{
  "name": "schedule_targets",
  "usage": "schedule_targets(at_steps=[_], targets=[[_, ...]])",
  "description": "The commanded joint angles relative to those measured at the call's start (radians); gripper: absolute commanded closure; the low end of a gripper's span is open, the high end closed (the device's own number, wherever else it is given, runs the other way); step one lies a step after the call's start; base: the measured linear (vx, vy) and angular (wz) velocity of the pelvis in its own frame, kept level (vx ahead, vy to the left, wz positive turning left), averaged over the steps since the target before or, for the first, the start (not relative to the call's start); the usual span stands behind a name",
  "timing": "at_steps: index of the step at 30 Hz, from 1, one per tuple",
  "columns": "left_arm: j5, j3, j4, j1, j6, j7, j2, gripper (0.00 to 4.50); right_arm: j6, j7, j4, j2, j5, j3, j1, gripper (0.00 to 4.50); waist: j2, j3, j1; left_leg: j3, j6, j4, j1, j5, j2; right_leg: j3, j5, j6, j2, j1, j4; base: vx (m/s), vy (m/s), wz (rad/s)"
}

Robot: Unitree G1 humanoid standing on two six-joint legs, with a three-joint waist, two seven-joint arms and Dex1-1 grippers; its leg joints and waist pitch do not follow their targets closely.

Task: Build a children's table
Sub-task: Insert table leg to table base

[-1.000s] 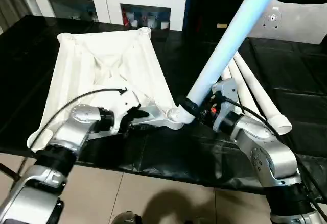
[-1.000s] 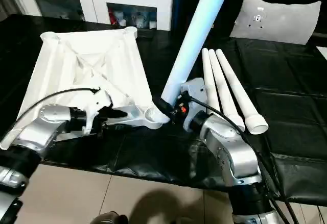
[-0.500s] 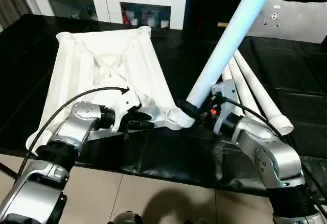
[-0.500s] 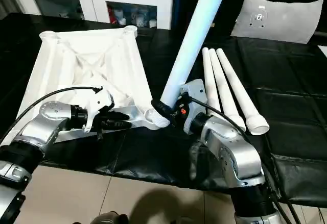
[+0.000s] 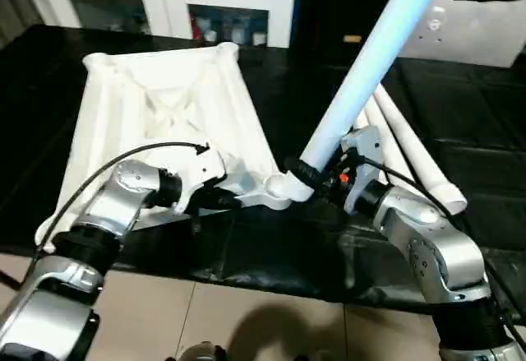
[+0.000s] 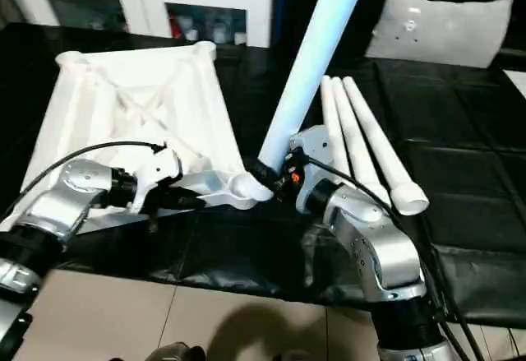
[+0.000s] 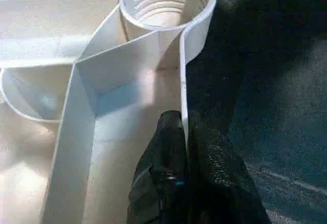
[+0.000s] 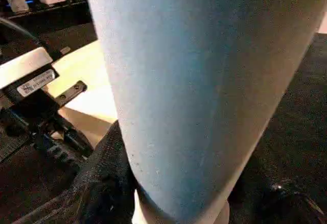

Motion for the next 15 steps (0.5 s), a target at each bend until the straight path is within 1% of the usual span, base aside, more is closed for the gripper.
schedule_targets(at_steps=[1,2,3,4,5,6,7,8,9,11,12,13,15], targets=[[-0.012,-0.007,-0.052,0.015,-0.047,-0.058,0.006,4.50,-0.013,0.024,-0.003,-0.006,-0.002,0.010,-0.019,2.59,0.009,-0.064,0.004,-0.030,0.006,-0.078,0.023,-0.194,0.093,0.058,-0.052,-0.256,-0.107,0.042,-0.076,0.000,0.000,0.00],[-0.020,-0.006,-0.067,0.022,-0.055,-0.067,0.003,4.50,-0.012,0.034,-0.001,-0.009,-0.004,0.015,-0.021,2.59,0.007,-0.065,0.006,-0.029,0.013,-0.078,0.023,-0.180,0.094,0.057,-0.032,-0.260,-0.106,0.042,-0.073,0.000,0.000,0.00],[-0.023,-0.006,-0.071,0.025,-0.057,-0.070,0.002,4.50,-0.013,0.036,0.000,-0.010,-0.005,0.017,-0.021,2.59,0.008,-0.066,0.007,-0.028,0.018,-0.078,0.025,-0.173,0.095,0.056,-0.014,-0.264,-0.105,0.040,-0.072,0.000,0.000,0.00],[-0.029,-0.007,-0.081,0.030,-0.060,-0.076,0.000,4.50,-0.015,0.041,0.002,-0.013,-0.008,0.021,-0.023,2.59,0.008,-0.066,0.007,-0.028,0.018,-0.078,0.025,-0.173,0.095,0.056,-0.014,-0.264,-0.105,0.040,-0.072,0.000,0.000,0.00],[-0.052,-0.008,-0.106,0.043,-0.061,-0.095,-0.008,4.50,-0.022,0.047,0.012,-0.013,-0.014,0.027,-0.028,2.59,0.010,-0.066,0.012,-0.028,0.022,-0.078,0.027,-0.169,0.097,0.055,-0.001,-0.270,-0.105,0.039,-0.070,0.000,0.000,0.00],[-0.054,-0.008,-0.108,0.045,-0.061,-0.097,-0.009,4.50,-0.023,0.047,0.013,-0.013,-0.014,0.028,-0.029,2.59,0.010,-0.066,0.014,-0.027,0.022,-0.079,0.026,-0.165,0.097,0.054,0.007,-0.271,-0.104,0.039,-0.068,0.000,0.000,0.00],[-0.062,-0.011,-0.124,0.055,-0.062,-0.108,-0.012,4.50,-0.028,0.050,0.019,-0.014,-0.017,0.032,-0.033,2.59,0.007,-0.066,0.015,-0.026,0.022,-0.079,0.027,-0.167,0.097,0.054,0.007,-0.271,-0.104,0.038,-0.069,0.000,0.000,0.00],[-0.061,-0.018,-0.136,0.067,-0.069,-0.114,-0.014,4.50,-0.031,0.054,0.024,-0.015,-0.019,0.037,-0.038,2.59,0.008,-0.066,0.018,-0.027,0.019,-0.080,0.027,-0.171,0.099,0.054,0.000,-0.269,-0.105,0.039,-0.068,0.000,0.000,0.00],[-0.056,-0.023,-0.143,0.077,-0.082,-0.116,-0.015,4.50,-0.032,0.059,0.026,-0.016,-0.021,0.041,-0.040,2.59,0.005,-0.065,0.019,-0.026,0.018,-0.081,0.026,-0.173,0.098,0.055,-0.010,-0.266,-0.106,0.039,-0.068,0.000,0.000,0.00],[-0.025,-0.031,-0.131,0.090,-0.115,-0.088,-0.018,4.50,-0.031,0.069,0.025,-0.020,-0.024,0.050,-0.041,2.59,0.007,-0.063,0.022,-0.024,0.017,-0.080,0.028,-0.183,0.096,0.056,-0.032,-0.258,-0.105,0.036,-0.072,0.000,0.000,0.00],[-0.018,-0.023,-0.117,0.092,-0.125,-0.063,-0.025,4.50,-0.031,0.070,0.024,-0.021,-0.026,0.053,-0.038,2.59,0.002,-0.063,0.023,-0.022,0.015,-0.081,0.028,-0.190,0.097,0.057,-0.044,-0.254,-0.105,0.037,-0.074,0.000,0.000,0.00],[-0.018,-0.023,-0.117,0.092,-0.125,-0.063,-0.025,4.50,-0.031,0.070,0.024,-0.021,-0.026,0.053,-0.038,2.59,0.003,-0.062,0.024,-0.023,0.014,-0.081,0.028,-0.192,0.097,0.057,-0.053,-0.252,-0.107,0.037,-0.074,0.000,0.000,0.00],[0.024,-0.015,-0.098,0.097,-0.159,0.014,-0.026,4.50,-0.034,0.072,0.024,-0.025,-0.032,0.058,-0.033,2.59,0.002,-0.060,0.023,-0.024,0.004,-0.084,0.029,-0.219,0.098,0.057,-0.106,-0.237,-0.105,0.034,-0.078,0.000,0.000,0.00]])
